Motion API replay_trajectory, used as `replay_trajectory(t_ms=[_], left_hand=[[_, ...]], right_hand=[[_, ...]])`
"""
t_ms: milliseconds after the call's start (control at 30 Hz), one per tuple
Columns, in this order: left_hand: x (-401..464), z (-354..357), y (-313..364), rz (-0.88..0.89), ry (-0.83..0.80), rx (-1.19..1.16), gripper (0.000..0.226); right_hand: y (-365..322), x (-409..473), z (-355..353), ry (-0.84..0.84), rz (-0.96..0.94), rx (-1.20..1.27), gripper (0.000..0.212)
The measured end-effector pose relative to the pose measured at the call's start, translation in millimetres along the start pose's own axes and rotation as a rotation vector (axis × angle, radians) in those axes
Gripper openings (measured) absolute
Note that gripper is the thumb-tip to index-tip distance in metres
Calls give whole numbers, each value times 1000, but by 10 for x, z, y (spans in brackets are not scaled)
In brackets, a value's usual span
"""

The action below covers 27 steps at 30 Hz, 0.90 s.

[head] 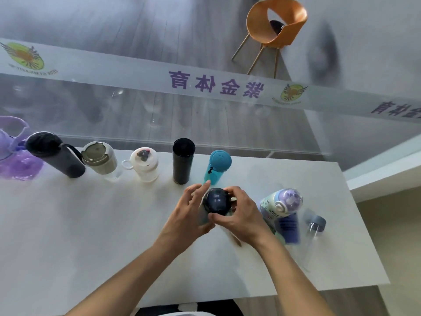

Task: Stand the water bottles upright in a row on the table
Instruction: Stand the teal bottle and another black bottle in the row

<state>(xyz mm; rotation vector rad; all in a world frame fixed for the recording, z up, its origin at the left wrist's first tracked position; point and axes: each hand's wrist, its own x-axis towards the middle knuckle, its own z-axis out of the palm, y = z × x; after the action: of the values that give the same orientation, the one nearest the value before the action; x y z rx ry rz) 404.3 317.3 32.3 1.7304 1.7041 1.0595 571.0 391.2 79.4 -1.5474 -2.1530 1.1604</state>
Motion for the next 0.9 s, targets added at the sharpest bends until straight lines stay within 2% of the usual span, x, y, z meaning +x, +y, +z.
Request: replay_trajectory(t_ms=[133, 267, 467, 600, 733, 900], left_hand=[[143, 22, -46, -41, -30, 163, 99], [322, 105, -6, -117, -24, 291, 75], [665, 316, 190, -150, 30, 434, 59], [880, 510, 263, -165, 25, 542, 61], [985, 688, 282, -265, -13, 640, 68], [966, 822, 260, -419, -97, 618, 77]], right_hand=[[92, 112, -399, 85, -1, 72, 68], [196, 276, -816, 182, -57, 119, 64], [448, 643, -1316, 164, -133, 126, 65], [686, 886, -1424, 111, -159, 49, 62], [955, 1058, -1431, 79, -178, 7, 63], [1143, 1227, -1381, 13, -182, -66, 67]])
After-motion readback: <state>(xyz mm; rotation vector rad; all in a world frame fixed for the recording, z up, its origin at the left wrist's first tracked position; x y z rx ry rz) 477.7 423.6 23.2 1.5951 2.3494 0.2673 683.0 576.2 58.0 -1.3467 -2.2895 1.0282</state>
